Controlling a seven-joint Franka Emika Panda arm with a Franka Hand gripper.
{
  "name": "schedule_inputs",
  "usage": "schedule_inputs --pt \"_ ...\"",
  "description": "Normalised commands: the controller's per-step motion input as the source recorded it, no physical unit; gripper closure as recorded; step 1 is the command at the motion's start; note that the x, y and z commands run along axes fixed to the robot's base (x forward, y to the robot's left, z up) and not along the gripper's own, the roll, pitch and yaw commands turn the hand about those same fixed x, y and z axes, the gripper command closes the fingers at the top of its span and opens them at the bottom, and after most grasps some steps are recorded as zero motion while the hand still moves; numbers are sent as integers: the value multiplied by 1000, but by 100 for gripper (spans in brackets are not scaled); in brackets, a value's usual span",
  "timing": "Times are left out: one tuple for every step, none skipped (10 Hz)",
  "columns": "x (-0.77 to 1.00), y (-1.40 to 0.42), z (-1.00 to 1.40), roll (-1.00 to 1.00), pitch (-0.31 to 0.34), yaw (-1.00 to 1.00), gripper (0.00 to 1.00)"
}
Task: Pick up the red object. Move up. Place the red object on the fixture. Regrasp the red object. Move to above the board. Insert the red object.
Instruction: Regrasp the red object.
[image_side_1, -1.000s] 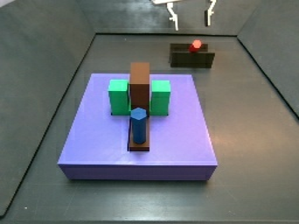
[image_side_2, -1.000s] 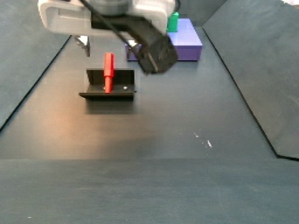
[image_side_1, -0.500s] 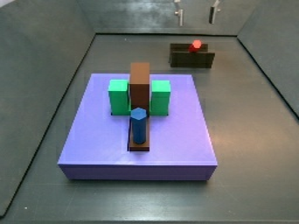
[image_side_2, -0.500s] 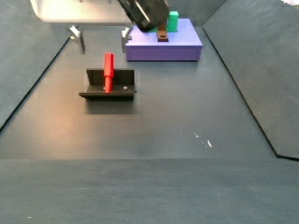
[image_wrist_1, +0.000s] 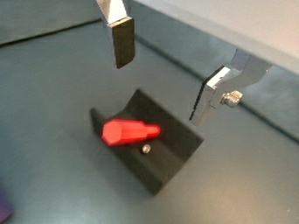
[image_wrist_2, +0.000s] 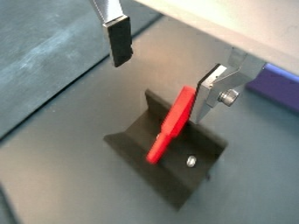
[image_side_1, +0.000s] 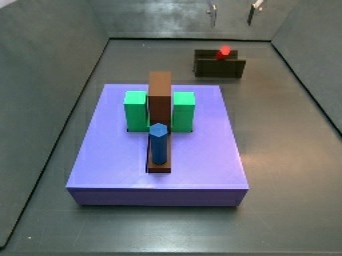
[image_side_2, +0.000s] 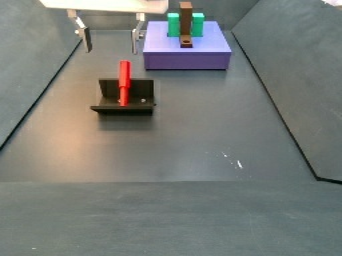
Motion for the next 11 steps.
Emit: schedule_inputs --pt "-69 -37 0 1000 337 -486 0" --pt "0 -431 -137 811 491 -269 0" --pt "446 -586 -291 883 423 0 0" --pt "337 -509 -266 754 317 103 0" --pt "9 -346 0 411 117 69 0" --pt "54 0 0 0 6 11 0" --pt "17 9 103 -489 -106 400 0" --pt "0 54 146 -329 -431 651 0" --pt "-20 0 0 0 -600 714 0" --pt "-9 -40 0 414 -440 734 0" --pt "14 -157 0 949 -151 509 0"
